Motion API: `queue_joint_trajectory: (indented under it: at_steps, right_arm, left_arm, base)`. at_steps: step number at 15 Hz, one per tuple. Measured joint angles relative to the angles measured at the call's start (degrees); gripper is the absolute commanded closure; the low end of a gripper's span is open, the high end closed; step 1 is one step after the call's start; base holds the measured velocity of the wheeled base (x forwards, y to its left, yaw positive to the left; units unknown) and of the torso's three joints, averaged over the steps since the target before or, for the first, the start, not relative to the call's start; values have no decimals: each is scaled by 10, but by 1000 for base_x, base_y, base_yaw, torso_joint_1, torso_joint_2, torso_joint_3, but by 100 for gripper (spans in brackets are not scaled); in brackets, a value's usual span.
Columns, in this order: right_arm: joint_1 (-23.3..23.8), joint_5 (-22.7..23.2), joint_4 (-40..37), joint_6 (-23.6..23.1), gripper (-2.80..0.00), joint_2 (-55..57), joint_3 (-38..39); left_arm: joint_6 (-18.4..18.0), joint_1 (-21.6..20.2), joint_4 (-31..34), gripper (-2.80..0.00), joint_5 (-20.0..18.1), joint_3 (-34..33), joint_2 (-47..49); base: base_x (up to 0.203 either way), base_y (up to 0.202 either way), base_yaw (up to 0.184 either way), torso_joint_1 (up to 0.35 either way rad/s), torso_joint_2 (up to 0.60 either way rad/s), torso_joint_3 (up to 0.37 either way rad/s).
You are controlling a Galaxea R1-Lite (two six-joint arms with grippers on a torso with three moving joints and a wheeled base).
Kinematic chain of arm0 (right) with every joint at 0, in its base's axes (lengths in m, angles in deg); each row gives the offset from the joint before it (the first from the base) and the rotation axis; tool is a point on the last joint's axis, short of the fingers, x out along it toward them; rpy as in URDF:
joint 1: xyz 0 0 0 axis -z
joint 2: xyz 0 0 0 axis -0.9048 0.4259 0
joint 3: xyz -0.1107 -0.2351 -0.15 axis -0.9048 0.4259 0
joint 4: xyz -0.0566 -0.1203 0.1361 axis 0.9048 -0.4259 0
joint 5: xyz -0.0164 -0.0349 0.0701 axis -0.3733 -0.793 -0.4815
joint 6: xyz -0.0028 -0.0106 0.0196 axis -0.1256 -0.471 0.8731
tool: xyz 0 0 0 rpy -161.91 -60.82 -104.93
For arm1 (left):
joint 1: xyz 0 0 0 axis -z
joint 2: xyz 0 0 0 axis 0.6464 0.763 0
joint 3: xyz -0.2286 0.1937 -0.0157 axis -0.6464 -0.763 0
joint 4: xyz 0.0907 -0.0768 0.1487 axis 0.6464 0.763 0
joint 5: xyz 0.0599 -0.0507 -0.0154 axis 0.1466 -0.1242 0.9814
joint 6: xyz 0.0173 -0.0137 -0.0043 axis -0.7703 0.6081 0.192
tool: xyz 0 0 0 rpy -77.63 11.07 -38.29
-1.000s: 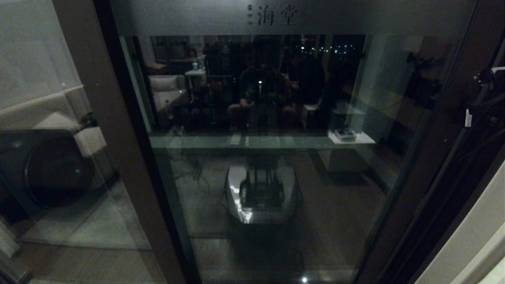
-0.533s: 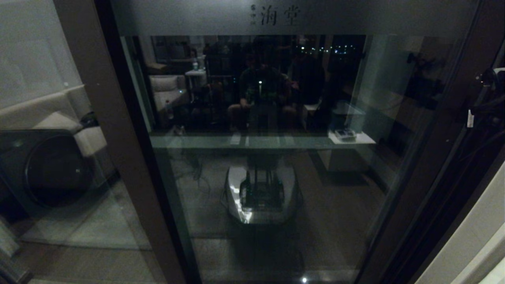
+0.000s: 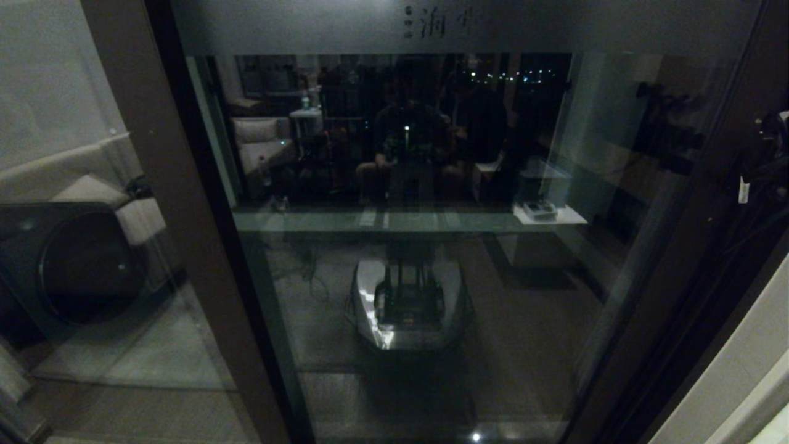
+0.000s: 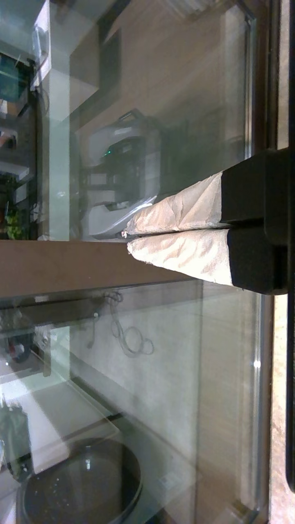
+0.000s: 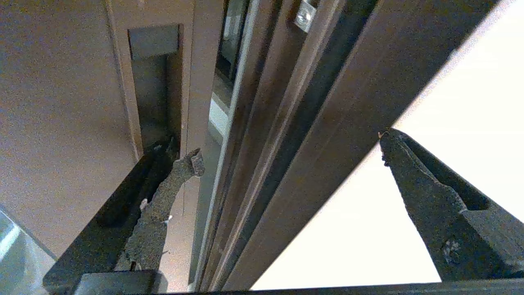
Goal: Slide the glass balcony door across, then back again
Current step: Close the slid door
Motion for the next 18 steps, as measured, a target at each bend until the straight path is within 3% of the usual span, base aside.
queue_joint_trajectory:
  at_steps: [18]
  right_arm:
    - [14, 7, 28, -6, -280, -5, 13]
  left_arm:
    - [0, 0, 0, 0, 0, 0, 0]
  base:
    - [0, 0, 0, 0, 0, 0]
